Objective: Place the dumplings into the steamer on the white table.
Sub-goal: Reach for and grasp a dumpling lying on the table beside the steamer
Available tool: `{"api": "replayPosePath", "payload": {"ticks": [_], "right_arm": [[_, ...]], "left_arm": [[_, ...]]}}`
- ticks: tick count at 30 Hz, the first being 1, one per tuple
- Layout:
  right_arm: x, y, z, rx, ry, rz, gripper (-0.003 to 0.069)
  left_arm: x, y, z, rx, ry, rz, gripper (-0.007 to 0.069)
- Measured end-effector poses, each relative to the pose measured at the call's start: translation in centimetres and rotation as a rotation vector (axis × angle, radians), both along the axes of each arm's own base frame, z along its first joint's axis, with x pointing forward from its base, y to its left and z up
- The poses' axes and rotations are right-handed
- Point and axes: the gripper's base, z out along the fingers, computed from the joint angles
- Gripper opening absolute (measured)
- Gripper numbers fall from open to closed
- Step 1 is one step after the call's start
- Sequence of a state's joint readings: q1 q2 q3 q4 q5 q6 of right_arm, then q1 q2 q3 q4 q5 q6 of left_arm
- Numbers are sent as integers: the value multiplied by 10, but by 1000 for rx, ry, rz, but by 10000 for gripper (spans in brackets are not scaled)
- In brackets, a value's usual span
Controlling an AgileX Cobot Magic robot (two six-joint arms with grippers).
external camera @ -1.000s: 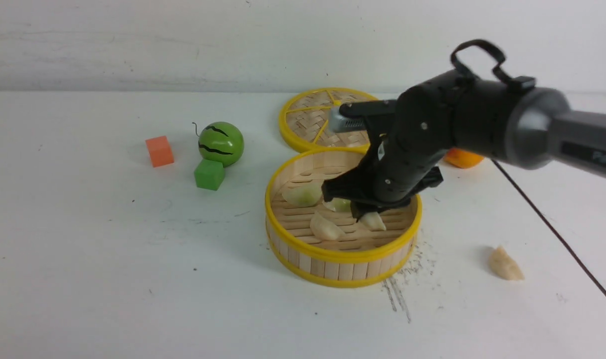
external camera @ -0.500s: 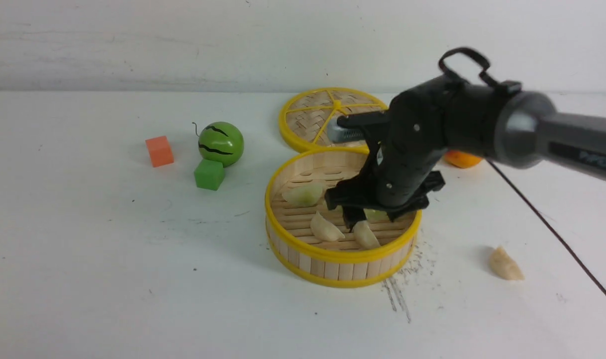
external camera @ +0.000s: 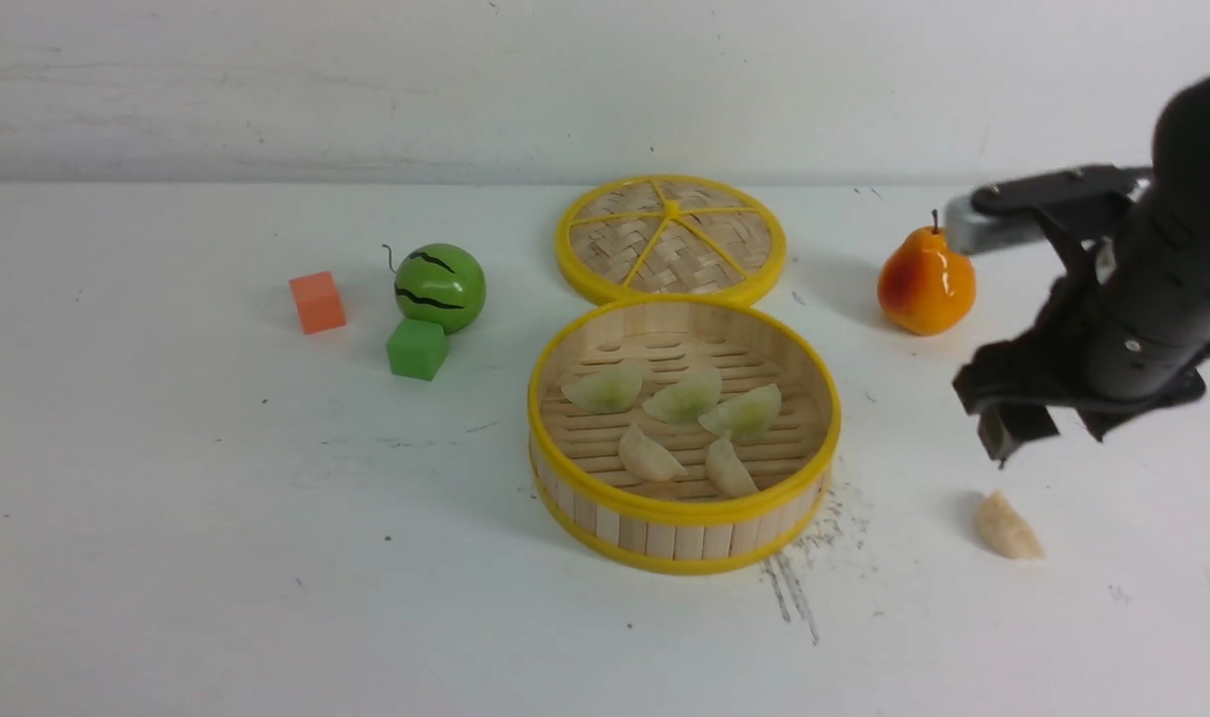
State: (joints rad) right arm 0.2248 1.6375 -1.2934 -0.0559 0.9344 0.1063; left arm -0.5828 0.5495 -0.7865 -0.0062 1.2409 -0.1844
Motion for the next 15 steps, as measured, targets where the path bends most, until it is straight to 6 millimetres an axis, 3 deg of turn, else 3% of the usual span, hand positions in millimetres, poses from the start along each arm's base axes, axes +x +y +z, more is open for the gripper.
{"api": "replayPosePath", "payload": {"ticks": [4, 15], "right_arm": [[10, -21, -37, 21, 25, -35, 545], [36, -17, -107, 48, 102, -4, 530]], "left_arm": [[0, 0, 0, -2, -3, 0, 52], [-2, -3, 0, -37, 20, -14, 55]]}}
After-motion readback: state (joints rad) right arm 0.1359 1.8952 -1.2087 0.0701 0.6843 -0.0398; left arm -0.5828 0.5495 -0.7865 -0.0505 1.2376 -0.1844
